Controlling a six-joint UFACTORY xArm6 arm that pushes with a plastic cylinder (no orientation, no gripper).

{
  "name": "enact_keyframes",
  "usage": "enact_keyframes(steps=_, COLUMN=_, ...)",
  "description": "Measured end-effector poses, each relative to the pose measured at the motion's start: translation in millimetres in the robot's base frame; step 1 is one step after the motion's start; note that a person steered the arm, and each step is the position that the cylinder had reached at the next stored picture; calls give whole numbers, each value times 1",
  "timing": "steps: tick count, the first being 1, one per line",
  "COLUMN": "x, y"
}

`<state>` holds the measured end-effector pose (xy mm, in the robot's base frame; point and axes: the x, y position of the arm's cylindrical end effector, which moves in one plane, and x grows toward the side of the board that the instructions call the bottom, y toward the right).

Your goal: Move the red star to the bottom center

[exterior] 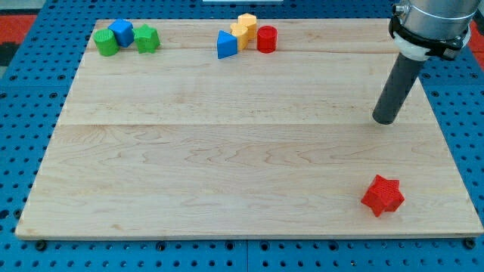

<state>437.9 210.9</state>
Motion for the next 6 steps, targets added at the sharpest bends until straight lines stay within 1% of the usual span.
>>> enact_keyframes(steps=1, x=2, y=2)
enact_keyframes(steps=2, x=19, y=40)
enact_keyframes(steps=3, x=101, y=53)
enact_keyframes(steps=4, x=175, y=40)
enact_keyframes(steps=5, x=140, y=-24)
enact_keyframes(steps=6, x=105, y=-125)
